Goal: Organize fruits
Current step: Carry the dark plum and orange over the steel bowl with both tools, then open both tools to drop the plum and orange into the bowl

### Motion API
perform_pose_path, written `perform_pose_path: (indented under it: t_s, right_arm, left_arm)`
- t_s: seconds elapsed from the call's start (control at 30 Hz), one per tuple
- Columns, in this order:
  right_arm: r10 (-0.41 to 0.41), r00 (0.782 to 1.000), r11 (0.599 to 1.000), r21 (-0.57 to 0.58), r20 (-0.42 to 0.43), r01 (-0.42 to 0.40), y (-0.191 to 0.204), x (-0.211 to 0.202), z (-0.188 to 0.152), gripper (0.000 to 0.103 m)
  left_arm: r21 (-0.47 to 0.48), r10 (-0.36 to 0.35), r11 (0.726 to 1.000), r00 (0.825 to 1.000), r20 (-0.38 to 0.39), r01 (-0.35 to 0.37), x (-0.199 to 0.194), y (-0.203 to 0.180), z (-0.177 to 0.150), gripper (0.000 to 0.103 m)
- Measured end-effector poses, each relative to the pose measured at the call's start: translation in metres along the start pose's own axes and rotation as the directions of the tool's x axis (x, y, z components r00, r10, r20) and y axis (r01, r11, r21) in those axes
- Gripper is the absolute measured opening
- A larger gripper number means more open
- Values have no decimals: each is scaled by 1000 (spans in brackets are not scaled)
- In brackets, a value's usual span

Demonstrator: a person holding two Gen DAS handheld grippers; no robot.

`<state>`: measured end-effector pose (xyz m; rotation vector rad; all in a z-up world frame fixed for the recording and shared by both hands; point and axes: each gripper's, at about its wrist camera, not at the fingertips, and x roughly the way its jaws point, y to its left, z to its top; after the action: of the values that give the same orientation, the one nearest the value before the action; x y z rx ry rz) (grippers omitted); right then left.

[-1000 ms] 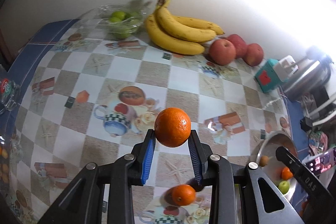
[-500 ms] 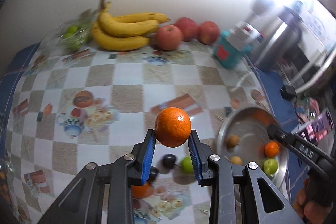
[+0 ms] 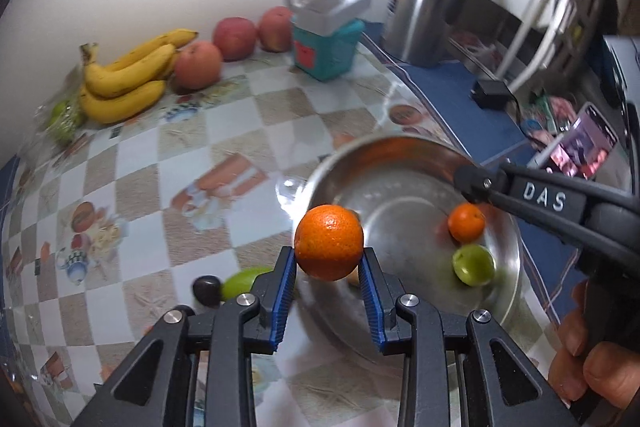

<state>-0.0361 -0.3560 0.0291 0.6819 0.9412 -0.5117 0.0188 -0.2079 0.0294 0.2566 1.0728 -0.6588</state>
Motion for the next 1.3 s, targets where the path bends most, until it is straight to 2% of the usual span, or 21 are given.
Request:
perform_pose_path:
  t_s: [0.47, 1.3]
  right_arm:
    - [-30, 998, 999, 13, -56, 31, -11, 20, -6, 27]
    - [-60, 986, 998, -9, -157, 59, -8, 52, -15, 27]
  left_arm:
    - [-30, -47, 998, 998, -44, 46, 25, 1, -2, 34]
    - [-19, -52, 999, 995, -89, 50, 42, -1, -5, 35]
